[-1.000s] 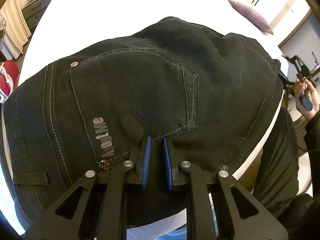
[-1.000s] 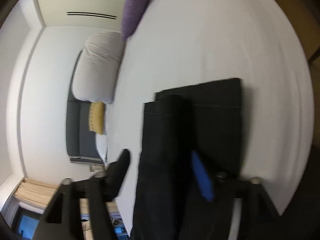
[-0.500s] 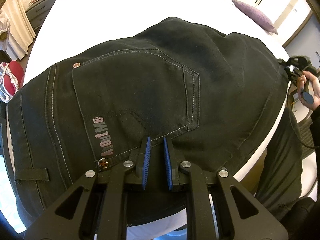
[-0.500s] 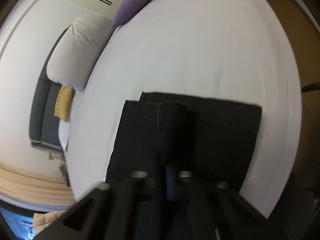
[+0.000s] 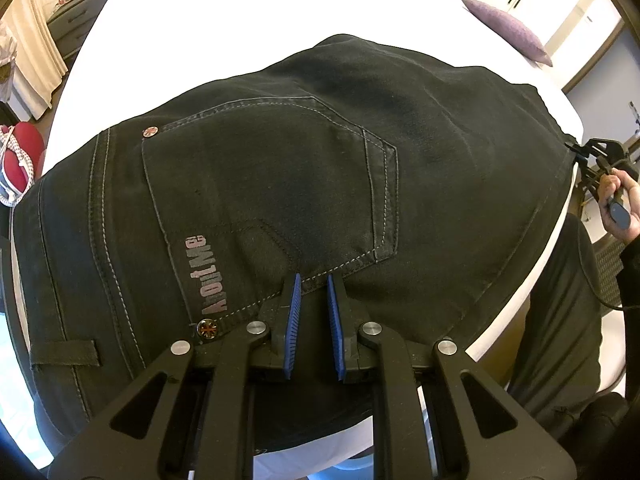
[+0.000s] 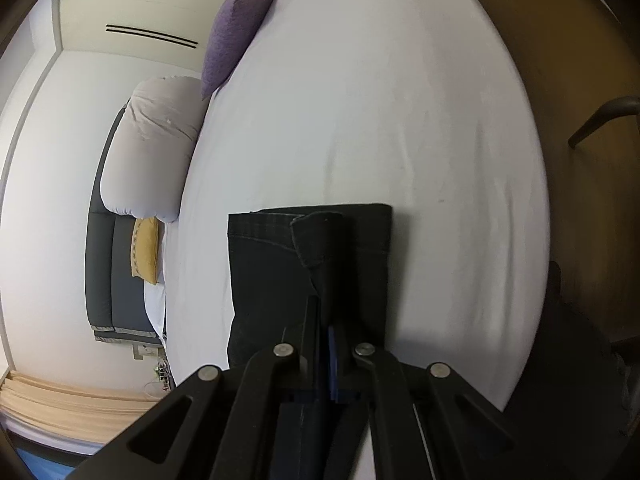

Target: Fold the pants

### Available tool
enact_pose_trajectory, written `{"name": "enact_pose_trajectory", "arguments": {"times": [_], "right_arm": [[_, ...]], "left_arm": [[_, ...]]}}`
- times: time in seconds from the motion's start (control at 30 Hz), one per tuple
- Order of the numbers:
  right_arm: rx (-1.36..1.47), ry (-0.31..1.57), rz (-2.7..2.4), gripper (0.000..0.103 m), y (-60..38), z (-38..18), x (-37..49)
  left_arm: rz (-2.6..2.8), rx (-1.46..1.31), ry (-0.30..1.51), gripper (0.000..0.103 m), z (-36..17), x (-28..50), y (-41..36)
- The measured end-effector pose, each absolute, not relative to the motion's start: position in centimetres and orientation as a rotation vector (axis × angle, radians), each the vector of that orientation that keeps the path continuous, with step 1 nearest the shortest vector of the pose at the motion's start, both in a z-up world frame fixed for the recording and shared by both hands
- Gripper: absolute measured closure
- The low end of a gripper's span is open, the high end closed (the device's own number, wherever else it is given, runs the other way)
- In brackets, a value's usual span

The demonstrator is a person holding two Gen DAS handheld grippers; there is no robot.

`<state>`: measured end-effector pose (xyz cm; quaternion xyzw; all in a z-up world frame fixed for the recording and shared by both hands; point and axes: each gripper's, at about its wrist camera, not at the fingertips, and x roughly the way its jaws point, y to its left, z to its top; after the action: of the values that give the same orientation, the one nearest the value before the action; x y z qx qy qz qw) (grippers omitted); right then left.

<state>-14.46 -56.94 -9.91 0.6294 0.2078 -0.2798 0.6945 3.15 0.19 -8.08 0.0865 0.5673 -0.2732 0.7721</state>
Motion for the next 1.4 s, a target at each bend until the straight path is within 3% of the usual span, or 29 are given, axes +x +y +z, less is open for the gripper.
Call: {"name": "enact_pose_trajectory", "arguments": {"times": [0.8, 0.87, 0.9, 0.97, 1.2, 1.4], "right_arm": [[1.318, 0.509, -0.68, 0.099, -58.3, -9.8, -15.9], [1.303, 0.51, -0.741, 0.092, -58.5, -9.1, -16.8], [1.295, 0.511, -0.796, 0.073, -58.6, -8.8, -17.6], [1.279, 0.477, -0.871, 0.062, -58.8, -7.5, -19.4], [1.143, 0.638, -0.373, 0.062, -51.1, -2.5, -15.5], [1.27, 0.849, -0.059, 0.062, -41.0, -7.0, -11.0]], "left_arm": [[-0.598, 0.146, 1.207, 0.09, -7.8, 2.3, 1.9], [-0.596, 0.141, 1.204, 0.09, -7.9, 2.2, 2.2], [-0.595, 0.138, 1.201, 0.09, -7.9, 2.2, 2.2], [-0.594, 0.136, 1.195, 0.09, -7.9, 2.1, 2.2], [-0.594, 0.12, 1.185, 0.09, -8.0, 2.2, 2.4], [-0.586, 0.109, 1.175, 0.09, -7.9, 2.1, 2.5]]}}
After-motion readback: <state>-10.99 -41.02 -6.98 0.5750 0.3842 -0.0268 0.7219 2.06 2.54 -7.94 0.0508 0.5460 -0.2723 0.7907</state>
